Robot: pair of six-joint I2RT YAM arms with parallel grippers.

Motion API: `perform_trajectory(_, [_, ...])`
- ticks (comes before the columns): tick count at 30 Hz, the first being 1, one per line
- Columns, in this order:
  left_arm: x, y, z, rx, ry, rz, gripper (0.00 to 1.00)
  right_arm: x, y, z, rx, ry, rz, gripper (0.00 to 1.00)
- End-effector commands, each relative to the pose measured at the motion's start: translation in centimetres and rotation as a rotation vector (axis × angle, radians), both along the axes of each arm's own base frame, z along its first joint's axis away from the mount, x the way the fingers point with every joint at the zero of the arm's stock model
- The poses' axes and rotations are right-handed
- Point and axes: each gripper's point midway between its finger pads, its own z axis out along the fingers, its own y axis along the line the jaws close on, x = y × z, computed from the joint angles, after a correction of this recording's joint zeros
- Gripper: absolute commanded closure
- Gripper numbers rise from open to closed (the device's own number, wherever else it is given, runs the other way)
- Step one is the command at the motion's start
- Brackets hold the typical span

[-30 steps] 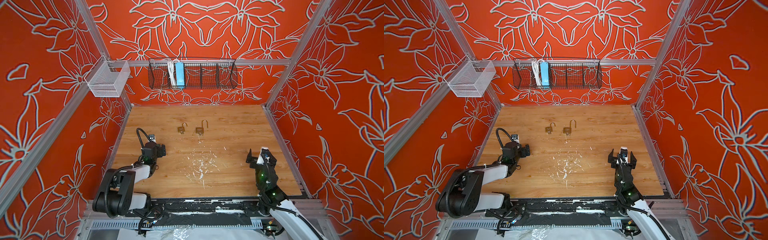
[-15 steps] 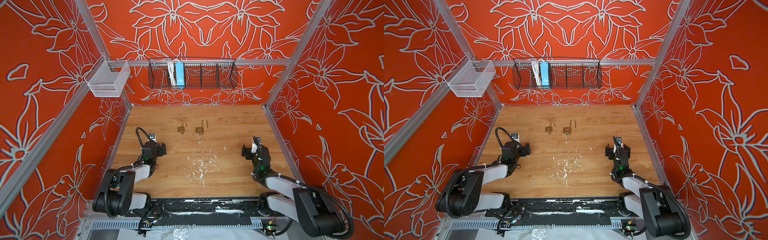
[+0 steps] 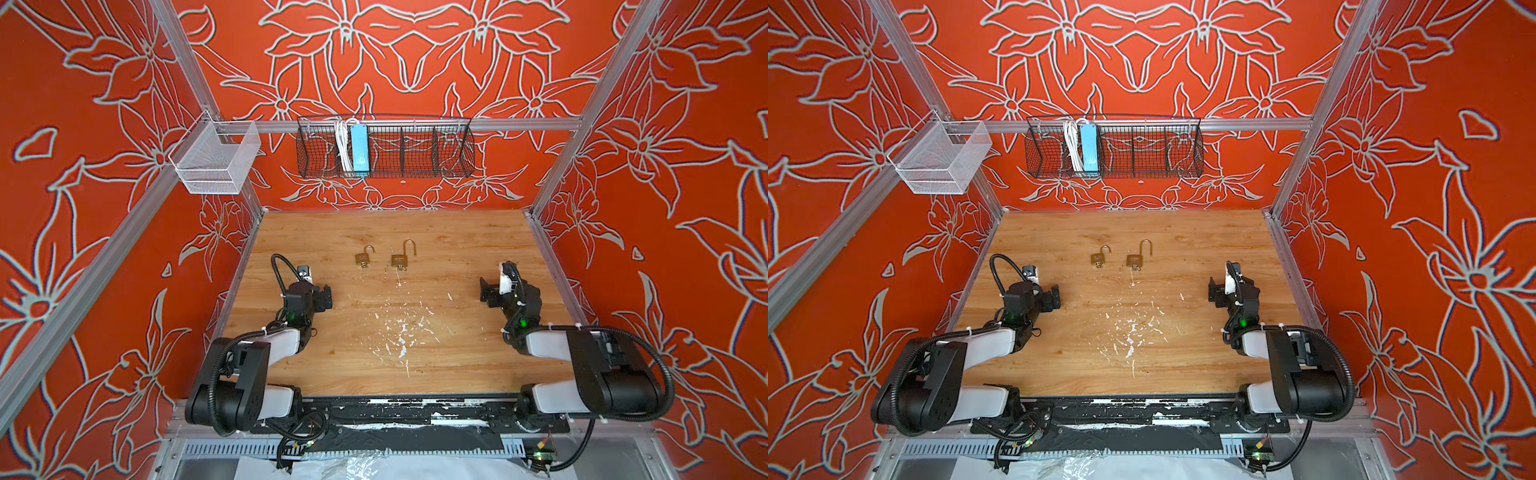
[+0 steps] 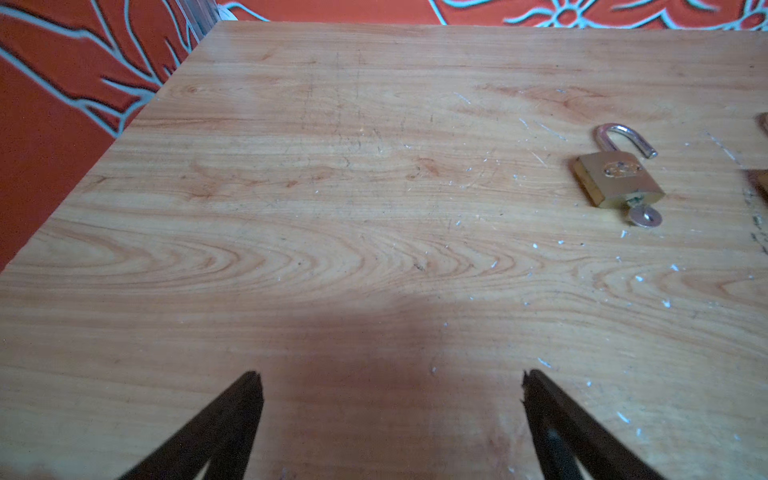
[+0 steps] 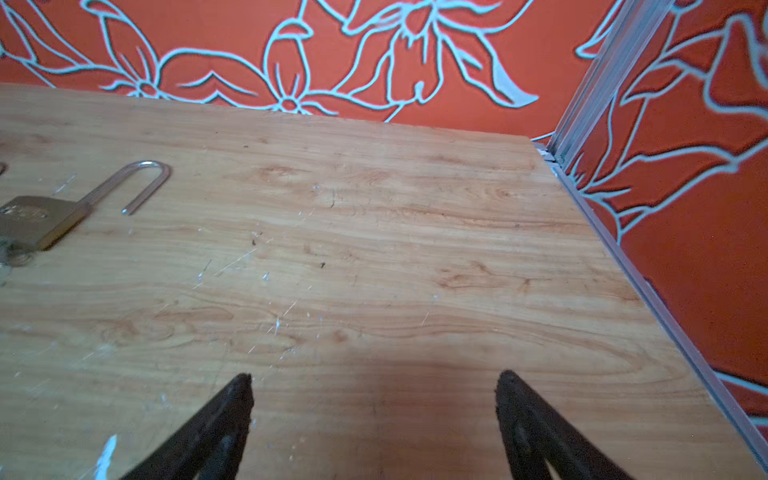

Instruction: Unlock with the key

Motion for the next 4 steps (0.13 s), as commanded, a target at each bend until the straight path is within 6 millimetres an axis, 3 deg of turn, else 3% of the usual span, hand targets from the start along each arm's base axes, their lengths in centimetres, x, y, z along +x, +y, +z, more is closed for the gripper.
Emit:
perform_trajectory(1, [0.6, 0.6, 0.9, -0.002, -0.025, 0.024, 0.03, -0.3, 1.0, 0.1, -0.005, -0.020, 0.056, 0.08])
perform_trajectory(3, [-0.2, 3.0, 1.2, -0.014, -0.051, 0.180, 0.03, -1.2, 0.8, -0.1, -0.004, -0.018, 0.046, 0.08])
perform_trajectory(4, [-0.3, 3.2, 1.3, -0.023, -0.056, 0.183, 0.03, -1.6, -0.2, 0.4, 0.007, -0.064, -0.013, 0.08])
